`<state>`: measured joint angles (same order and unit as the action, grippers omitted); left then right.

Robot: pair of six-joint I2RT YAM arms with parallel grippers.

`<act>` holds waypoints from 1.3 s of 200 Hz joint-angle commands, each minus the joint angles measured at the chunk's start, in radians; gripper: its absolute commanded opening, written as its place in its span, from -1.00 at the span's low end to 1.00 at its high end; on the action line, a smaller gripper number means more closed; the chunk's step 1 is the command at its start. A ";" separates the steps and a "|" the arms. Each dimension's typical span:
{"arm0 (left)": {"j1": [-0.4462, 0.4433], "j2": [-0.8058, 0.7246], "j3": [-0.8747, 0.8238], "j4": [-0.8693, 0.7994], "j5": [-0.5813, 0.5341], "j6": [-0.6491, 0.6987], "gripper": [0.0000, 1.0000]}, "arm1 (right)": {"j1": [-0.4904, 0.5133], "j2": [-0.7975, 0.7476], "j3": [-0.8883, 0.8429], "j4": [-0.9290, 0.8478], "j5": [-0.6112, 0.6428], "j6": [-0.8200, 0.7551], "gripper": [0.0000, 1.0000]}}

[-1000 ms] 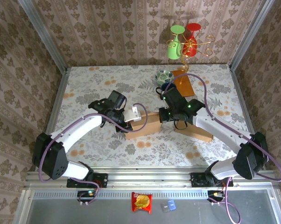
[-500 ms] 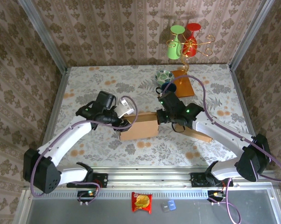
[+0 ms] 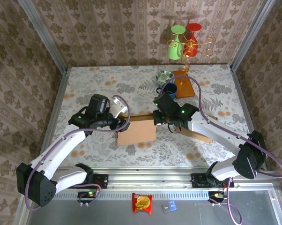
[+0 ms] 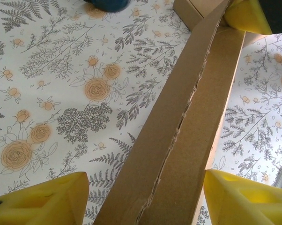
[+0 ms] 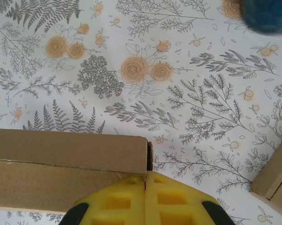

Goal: Fold the paper box

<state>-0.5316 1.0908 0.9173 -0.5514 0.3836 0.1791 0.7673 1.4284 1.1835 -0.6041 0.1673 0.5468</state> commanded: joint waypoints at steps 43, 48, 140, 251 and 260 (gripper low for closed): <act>-0.063 0.003 -0.032 0.001 -0.107 0.101 0.51 | 0.022 -0.025 0.018 -0.041 0.070 0.038 -1.00; -0.066 0.003 -0.033 0.005 -0.111 0.103 0.53 | 0.023 -0.026 0.016 -0.039 0.068 0.038 -1.00; -0.041 -0.127 0.151 -0.190 -0.349 -0.244 -0.10 | 0.032 -0.015 -0.002 -0.034 0.073 0.059 -1.00; -0.056 -0.045 0.222 -0.541 -0.267 -0.355 0.01 | 0.038 0.003 0.008 -0.059 0.066 0.062 -1.00; -0.056 -0.031 0.223 -0.524 -0.266 -0.356 -0.01 | 0.037 0.003 0.007 -0.058 0.063 0.064 -1.00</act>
<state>-0.5823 1.0447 1.1492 -1.0714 0.1474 -0.1566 0.7967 1.4261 1.1831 -0.6292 0.2104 0.5846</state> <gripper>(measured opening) 0.505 0.061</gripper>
